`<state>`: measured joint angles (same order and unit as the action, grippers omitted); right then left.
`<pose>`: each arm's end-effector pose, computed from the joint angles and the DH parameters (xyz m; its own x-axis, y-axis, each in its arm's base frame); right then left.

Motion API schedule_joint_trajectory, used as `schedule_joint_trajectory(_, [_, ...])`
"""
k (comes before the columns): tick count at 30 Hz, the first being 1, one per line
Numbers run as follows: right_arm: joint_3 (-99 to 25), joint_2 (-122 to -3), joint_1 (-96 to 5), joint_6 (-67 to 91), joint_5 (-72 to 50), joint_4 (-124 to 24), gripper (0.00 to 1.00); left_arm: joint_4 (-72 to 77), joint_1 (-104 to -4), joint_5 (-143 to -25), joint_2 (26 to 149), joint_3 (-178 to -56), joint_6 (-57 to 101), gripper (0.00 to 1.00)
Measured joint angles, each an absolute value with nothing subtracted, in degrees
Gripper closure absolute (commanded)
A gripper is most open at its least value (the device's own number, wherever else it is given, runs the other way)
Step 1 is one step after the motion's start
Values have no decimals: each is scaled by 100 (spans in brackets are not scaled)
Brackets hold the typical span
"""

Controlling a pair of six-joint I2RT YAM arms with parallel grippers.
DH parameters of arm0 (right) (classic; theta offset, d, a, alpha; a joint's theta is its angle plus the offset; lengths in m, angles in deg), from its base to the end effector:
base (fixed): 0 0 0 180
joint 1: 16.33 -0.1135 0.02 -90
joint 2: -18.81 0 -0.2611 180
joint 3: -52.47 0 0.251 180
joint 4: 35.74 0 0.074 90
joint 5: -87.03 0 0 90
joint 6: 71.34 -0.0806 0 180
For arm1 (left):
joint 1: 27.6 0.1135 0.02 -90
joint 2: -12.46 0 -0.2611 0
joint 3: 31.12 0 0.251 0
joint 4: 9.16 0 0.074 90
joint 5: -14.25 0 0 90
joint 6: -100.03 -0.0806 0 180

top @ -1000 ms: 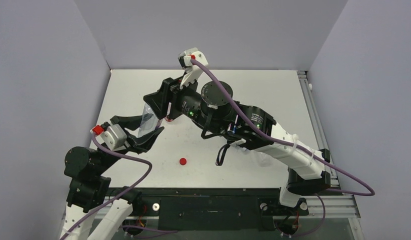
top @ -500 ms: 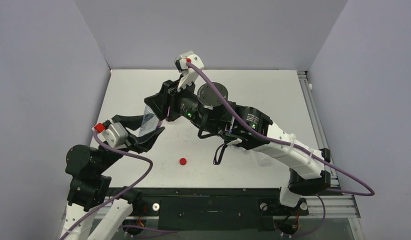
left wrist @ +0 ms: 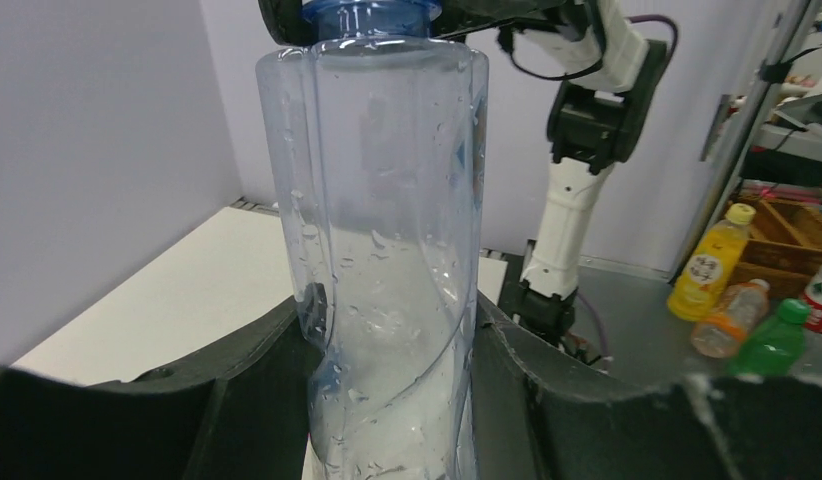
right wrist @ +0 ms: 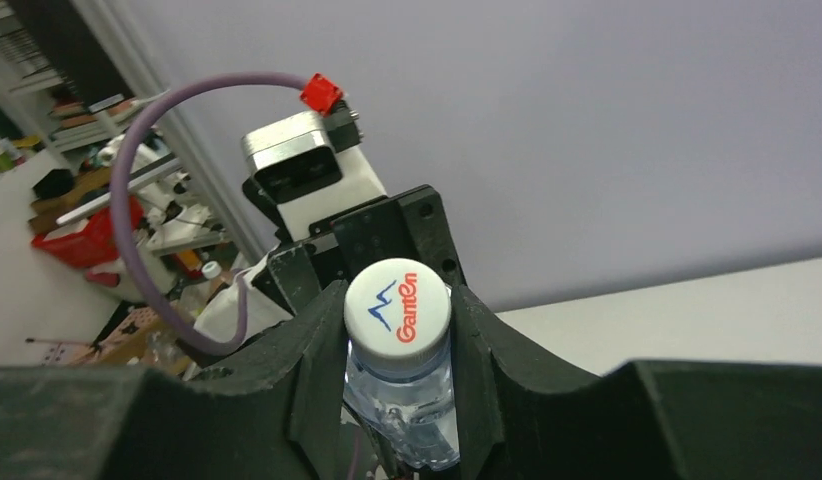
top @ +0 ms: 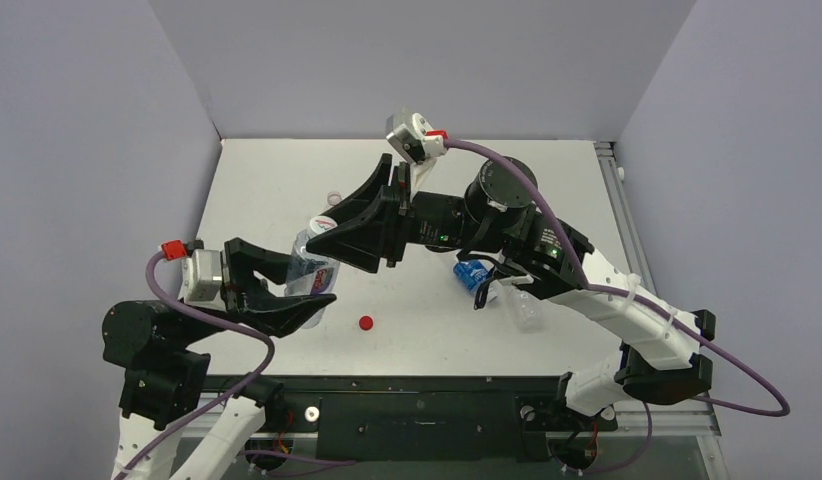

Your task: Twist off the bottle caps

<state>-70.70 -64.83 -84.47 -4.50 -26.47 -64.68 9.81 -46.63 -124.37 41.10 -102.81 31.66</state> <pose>0.0931 0.3183 0.5599 -0.3292 0.1480 -0.9326 -0.9436 -0.0876 0.3192 0.0658 -0.0867 0.4619 0.0404 -0.2717 -0.9615 0.9445 0.3242 -0.0519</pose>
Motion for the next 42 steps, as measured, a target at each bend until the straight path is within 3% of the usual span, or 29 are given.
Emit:
schedule_joint_trajectory(3, [-7068, -6481, -8414, -452, -3220, -6238, 100, 887, -4663, -12691, 4110, -10397, 3507, 73])
schedule_joint_trajectory(5, [-7068, -6481, -8412, -448, -3410, -6195, 71, 848, -4665, -12813, 4110, -10416, 3614, 73])
schedule_joint_trajectory(6, [-7068, -6479, -8412, -439, -3428, -6201, 51, 850, -4665, -12846, 4110, -10416, 3642, 73])
schedule_joint_trajectory(8, [-7072, -6474, -8414, -419, -3334, -6282, 32, 885, -4665, -12848, 4110, -10408, 3631, 74])
schedule_joint_trajectory(10, [-7077, -6472, -8458, -395, -3004, -6468, 24, 948, -4665, -12822, 4130, -10364, 3492, 74])
schedule_joint_trajectory(14, [-7081, -6463, -8652, -262, -1928, -6907, 21, 1182, -4663, -12527, 4189, -10178, 2974, 74])
schedule_joint_trajectory(20, [-7632, -6588, -9168, -76, 144, -7661, 18, 1357, -4663, -11738, 4200, -9883, 2016, 73])
schedule_joint_trajectory(23, [-8084, -6750, -9352, -56, 933, -7797, 23, 1381, -4663, -11447, 4197, -9802, 1645, 73])
schedule_joint_trajectory(31, [-8681, -7294, -9358, -163, 1783, -8057, 29, 1410, -4663, -11104, 4147, -9789, 1186, 74])
schedule_joint_trajectory(35, [-8845, -7609, -9345, -253, 1796, -8186, 41, 1410, -4663, -11086, 4138, -9789, 1079, 74])
schedule_joint_trajectory(40, [-8845, -7757, -9251, -421, 1665, -8271, 69, 1414, -4663, -11084, 4119, -9774, 906, 74])
schedule_joint_trajectory(42, [-8843, -7755, -9205, -478, 1615, -8264, 76, 1431, -4663, -11084, 4095, -9759, 838, 74])
